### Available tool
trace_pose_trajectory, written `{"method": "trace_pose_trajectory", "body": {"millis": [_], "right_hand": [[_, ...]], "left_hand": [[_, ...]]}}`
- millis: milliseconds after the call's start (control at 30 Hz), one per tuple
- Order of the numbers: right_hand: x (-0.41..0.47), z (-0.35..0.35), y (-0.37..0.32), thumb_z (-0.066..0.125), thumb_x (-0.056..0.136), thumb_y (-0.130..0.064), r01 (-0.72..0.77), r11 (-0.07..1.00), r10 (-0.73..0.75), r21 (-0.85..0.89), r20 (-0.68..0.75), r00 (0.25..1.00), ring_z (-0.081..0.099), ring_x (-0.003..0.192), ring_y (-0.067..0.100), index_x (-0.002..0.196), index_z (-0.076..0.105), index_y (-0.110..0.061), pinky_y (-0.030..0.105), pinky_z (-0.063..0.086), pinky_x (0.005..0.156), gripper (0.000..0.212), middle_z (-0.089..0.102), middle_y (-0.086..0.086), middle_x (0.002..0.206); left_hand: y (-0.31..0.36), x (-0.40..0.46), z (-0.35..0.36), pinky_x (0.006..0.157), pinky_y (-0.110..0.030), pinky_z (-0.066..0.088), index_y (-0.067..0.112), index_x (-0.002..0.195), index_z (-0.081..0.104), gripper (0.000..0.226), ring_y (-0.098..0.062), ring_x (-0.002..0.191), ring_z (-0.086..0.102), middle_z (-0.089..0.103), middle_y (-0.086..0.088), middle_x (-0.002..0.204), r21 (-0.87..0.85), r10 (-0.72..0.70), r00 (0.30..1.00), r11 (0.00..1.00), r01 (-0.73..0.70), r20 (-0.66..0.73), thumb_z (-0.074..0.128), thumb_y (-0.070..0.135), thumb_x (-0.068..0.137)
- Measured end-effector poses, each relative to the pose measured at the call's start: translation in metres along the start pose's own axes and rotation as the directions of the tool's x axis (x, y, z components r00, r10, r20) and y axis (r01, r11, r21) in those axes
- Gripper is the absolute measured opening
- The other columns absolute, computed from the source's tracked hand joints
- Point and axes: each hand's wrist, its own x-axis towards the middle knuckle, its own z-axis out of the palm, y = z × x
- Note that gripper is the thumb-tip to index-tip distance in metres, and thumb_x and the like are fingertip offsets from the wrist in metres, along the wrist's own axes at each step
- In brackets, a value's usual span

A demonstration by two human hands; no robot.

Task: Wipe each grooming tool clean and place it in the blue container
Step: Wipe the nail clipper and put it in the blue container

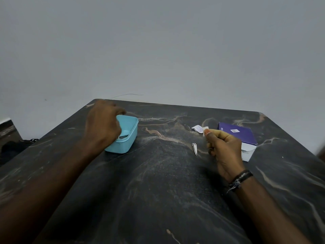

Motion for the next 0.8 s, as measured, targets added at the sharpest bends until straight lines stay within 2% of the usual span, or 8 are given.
{"method": "trace_pose_trajectory", "body": {"millis": [67,133,267,333,400,533,700,800], "right_hand": [[0.002,-0.001,0.001,0.069,0.088,-0.014,0.007,1.0,-0.007,0.002,-0.014,1.0,0.046,0.05,0.007,0.083,0.071,-0.008,0.016,0.038,0.044,0.008,0.056,0.001,0.061],[0.002,-0.001,0.002,0.068,0.089,-0.014,0.009,1.0,-0.01,-0.014,-0.012,1.0,0.049,0.05,0.006,0.085,0.071,-0.008,0.016,0.039,0.045,0.008,0.06,0.0,0.064],[-0.003,0.0,0.002,0.065,0.091,-0.014,0.009,0.999,-0.009,-0.049,-0.002,1.0,0.051,0.049,0.003,0.087,0.071,-0.006,0.015,0.039,0.045,0.01,0.063,0.003,0.07],[-0.003,0.001,0.001,0.065,0.091,-0.013,0.011,0.998,-0.012,-0.065,-0.012,1.0,0.051,0.048,0.003,0.086,0.071,-0.005,0.016,0.039,0.045,0.011,0.063,0.005,0.071],[-0.005,0.002,-0.001,0.064,0.091,-0.011,0.017,0.997,-0.018,-0.08,-0.013,1.0,0.052,0.046,0.004,0.086,0.07,-0.001,0.016,0.039,0.044,0.012,0.064,0.006,0.071],[-0.007,0.006,-0.002,0.063,0.091,-0.009,0.006,0.997,-0.006,-0.078,-0.007,1.0,0.051,0.044,0.006,0.085,0.069,0.003,0.015,0.041,0.042,0.015,0.062,0.01,0.068],[-0.008,0.005,-0.004,0.063,0.091,-0.009,0.009,0.998,-0.009,-0.067,-0.01,1.0,0.051,0.042,0.001,0.085,0.068,0.004,0.013,0.041,0.042,0.015,0.061,0.006,0.067],[-0.009,0.006,-0.004,0.063,0.091,-0.008,0.007,0.997,-0.008,-0.081,-0.015,1.0,0.051,0.041,-0.001,0.084,0.069,-0.001,0.012,0.041,0.042,0.012,0.063,0.005,0.069]], "left_hand": [[0.03,-0.006,0.001,0.072,-0.04,0.049,0.011,0.101,0.075,0.03,-0.031,0.093,0.059,0.071,-0.009,0.093,-0.095,0.064,0.994,0.993,-0.073,-0.094,0.064,-0.001,0.076],[0.068,-0.013,0.009,0.078,-0.039,0.051,0.013,0.102,0.074,0.02,-0.024,0.092,0.06,0.07,-0.004,0.096,-0.22,0.079,0.995,0.971,-0.092,-0.066,0.064,0.01,0.084],[0.134,-0.022,0.046,0.078,-0.036,0.057,0.016,0.093,0.072,0.013,-0.017,0.078,0.065,0.07,-0.003,0.087,-0.333,0.046,0.955,0.941,0.057,0.294,0.063,0.025,0.091],[0.156,-0.027,0.062,0.069,-0.034,0.055,0.011,0.082,0.067,0.02,-0.024,0.076,0.066,0.068,-0.007,0.08,-0.299,0.049,0.929,0.952,0.067,0.366,0.065,0.03,0.088],[0.173,-0.033,0.069,0.063,-0.033,0.045,0.01,0.079,0.06,0.026,-0.031,0.083,0.065,0.067,-0.013,0.085,-0.25,0.046,0.908,0.966,0.065,0.416,0.065,0.035,0.087],[0.191,-0.033,0.073,0.066,-0.035,0.045,0.015,0.081,0.049,0.016,-0.032,0.092,0.064,0.066,-0.014,0.097,-0.233,0.017,0.899,0.968,0.095,0.439,0.064,0.02,0.086],[0.195,-0.03,0.072,0.065,-0.035,0.05,0.016,0.076,0.048,0.018,-0.03,0.087,0.066,0.066,-0.011,0.091,-0.217,0.014,0.885,0.971,0.099,0.466,0.064,0.01,0.081],[0.19,-0.032,0.069,0.061,-0.033,0.044,0.015,0.071,0.042,0.026,-0.027,0.081,0.062,0.06,-0.008,0.081,-0.238,0.028,0.893,0.967,0.09,0.45,0.064,0.012,0.084]]}}
